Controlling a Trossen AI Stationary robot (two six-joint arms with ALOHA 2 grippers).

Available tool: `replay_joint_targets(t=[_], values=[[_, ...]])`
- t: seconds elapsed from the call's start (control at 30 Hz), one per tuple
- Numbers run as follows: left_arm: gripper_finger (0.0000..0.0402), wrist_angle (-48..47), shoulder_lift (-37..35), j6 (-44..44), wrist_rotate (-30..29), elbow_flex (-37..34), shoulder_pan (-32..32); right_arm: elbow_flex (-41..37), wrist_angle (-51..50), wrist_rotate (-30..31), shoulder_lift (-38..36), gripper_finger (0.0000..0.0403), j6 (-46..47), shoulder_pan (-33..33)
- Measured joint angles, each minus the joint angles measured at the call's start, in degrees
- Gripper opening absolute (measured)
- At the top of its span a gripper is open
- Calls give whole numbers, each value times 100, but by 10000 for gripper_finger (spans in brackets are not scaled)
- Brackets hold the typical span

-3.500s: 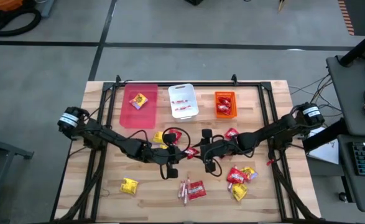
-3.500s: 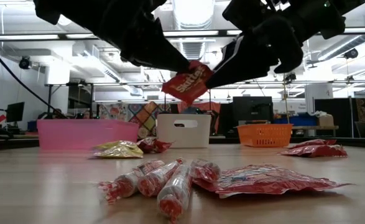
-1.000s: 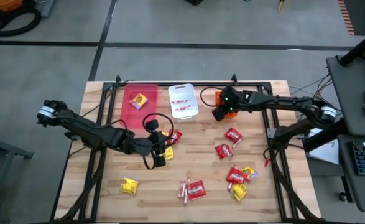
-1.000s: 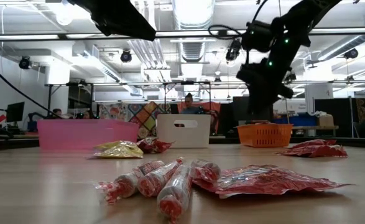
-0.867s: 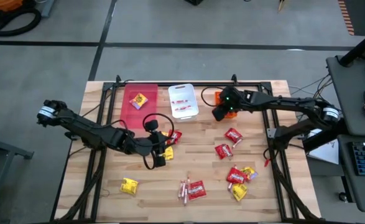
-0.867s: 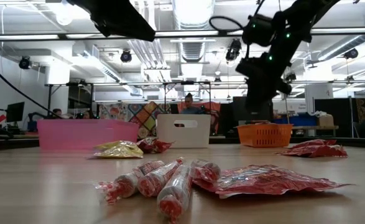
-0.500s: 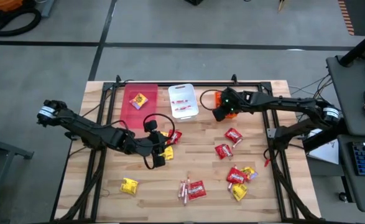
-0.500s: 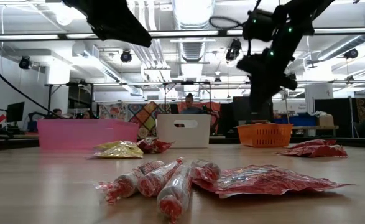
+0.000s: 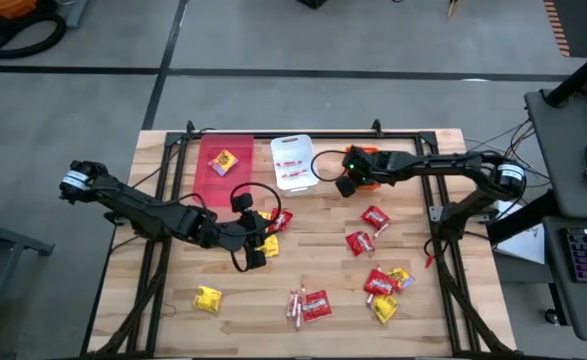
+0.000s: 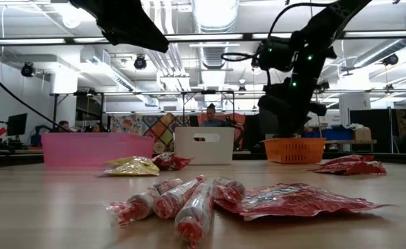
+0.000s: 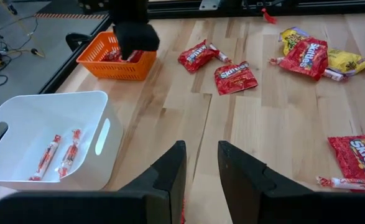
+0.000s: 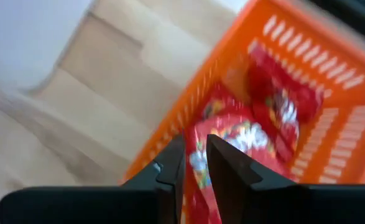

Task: Sort candy
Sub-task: Put the red candy into the orange bin, then put the yellow candy into the pink bin

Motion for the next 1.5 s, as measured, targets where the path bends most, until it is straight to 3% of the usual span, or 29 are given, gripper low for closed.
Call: replay_joint_targets(t=[0.23,0.47,1.03,1.23,1.5], values=[[77,-27,0,-1,0,0,-7,309,-137,69,-317,58,-144,8],[77,-200,0,-141,4,0,-29,448,-1376,122,-409,56,210,-24],[77,-240,0,-153,4,0,-42,289,-487,236,705,33,22,-125],[77,-349,-11,-290,72,0,-180,352,-585,246,281,33,17,-103],[77,-1311,-66,-1610,1046,0,-584,393,-850,219,-666,33,-6,336]])
